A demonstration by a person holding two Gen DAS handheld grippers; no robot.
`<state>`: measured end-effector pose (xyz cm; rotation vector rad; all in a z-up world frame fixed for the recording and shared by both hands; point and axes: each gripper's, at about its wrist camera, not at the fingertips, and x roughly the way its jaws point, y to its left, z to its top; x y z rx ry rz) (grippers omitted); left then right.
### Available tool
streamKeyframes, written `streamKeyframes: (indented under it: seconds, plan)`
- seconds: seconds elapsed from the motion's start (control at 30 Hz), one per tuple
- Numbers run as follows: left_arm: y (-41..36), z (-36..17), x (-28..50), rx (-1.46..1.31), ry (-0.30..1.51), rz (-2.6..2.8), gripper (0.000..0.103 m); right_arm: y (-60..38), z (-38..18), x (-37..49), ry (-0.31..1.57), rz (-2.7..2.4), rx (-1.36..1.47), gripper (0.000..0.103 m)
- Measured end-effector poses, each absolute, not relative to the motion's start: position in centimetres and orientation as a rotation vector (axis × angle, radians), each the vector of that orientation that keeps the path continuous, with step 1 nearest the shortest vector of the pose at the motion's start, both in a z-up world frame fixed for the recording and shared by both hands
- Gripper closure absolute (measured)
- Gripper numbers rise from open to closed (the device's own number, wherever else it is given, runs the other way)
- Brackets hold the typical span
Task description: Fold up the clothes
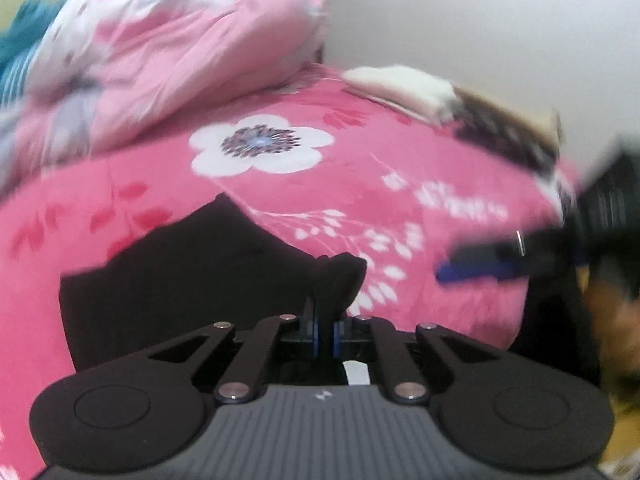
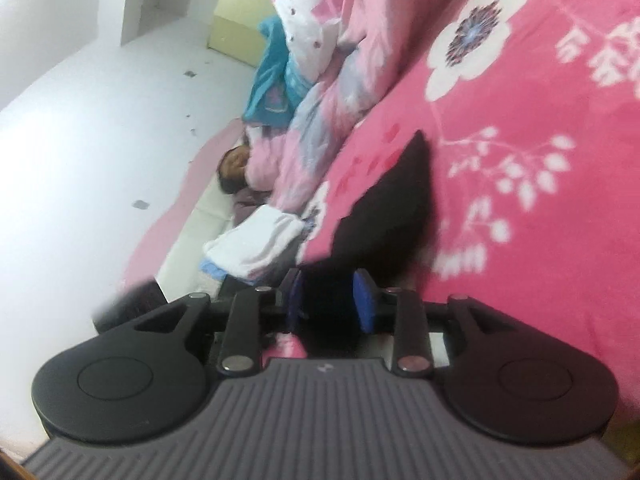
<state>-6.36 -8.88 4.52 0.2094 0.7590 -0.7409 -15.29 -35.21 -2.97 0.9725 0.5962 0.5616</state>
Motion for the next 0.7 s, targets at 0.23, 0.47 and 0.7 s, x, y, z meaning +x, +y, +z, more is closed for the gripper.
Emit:
streamKeyframes:
  seconds: [0.23,0.47,0.7]
  plan:
    - [-6.7,6.0,-3.3,0.066,0.831,-0.719,0.096,-29.5,-4.9,-18.0,0.584,0.565,0.843,0.053]
    - [-6.6,6.2,-2.8,0.047,0.875,-0.720,0.096,-21.8,-5.4,-16.6,0.638,0.568,0.785,0.046]
    - [-6.2,6.7,-2.2,0.000,0.879,-0.722,0.096,-16.4,-7.0,-15.4,0.717,0.527,0.794,0.059]
